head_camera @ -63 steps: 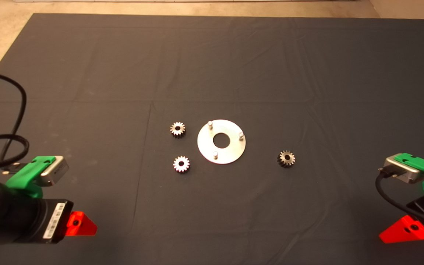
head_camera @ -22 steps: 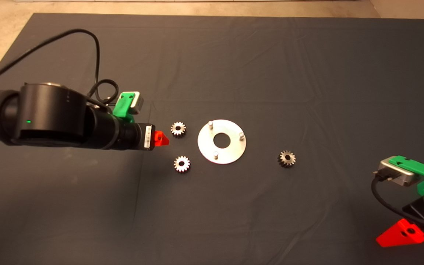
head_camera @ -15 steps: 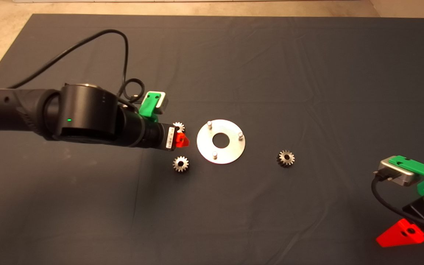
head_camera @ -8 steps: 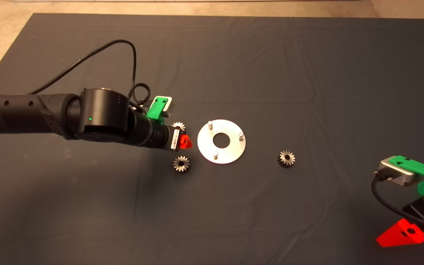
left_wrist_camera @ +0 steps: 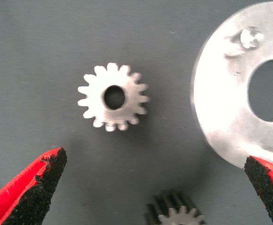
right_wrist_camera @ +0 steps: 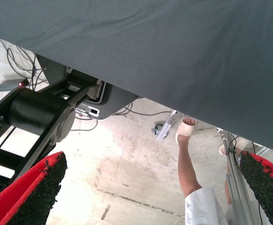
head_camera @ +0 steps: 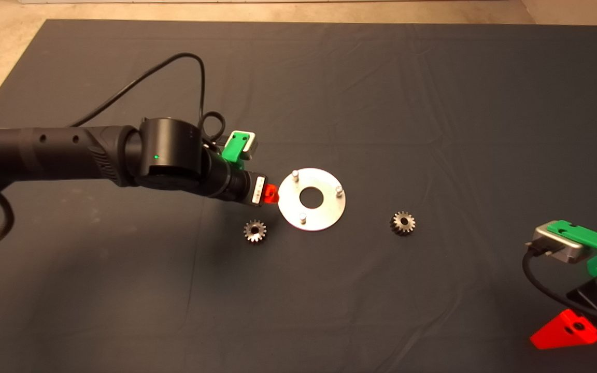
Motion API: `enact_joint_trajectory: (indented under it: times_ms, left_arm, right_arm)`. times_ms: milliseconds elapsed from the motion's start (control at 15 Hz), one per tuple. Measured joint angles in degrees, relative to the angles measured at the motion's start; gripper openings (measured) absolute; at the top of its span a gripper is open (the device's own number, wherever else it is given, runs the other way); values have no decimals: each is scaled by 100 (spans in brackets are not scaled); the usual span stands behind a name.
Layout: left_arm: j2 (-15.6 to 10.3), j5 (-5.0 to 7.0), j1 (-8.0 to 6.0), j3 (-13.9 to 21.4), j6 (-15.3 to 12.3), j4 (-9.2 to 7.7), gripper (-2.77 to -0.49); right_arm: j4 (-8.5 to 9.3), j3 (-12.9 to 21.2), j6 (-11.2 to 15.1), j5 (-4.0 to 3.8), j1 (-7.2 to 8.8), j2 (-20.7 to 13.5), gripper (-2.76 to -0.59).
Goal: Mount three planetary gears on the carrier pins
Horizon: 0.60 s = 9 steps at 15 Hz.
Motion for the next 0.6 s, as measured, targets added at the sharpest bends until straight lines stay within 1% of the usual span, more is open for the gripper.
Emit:
enact_joint_trajectory:
  times_ms: [333,600]
  left_arm:
    - [-14,6,0,-91,82,2,-50]
    - [-12,-11,0,-270,153,2,-50]
  right_arm:
    - [0,0,0,0,0,0,-61]
    - [0,0,0,-2,0,0,-61]
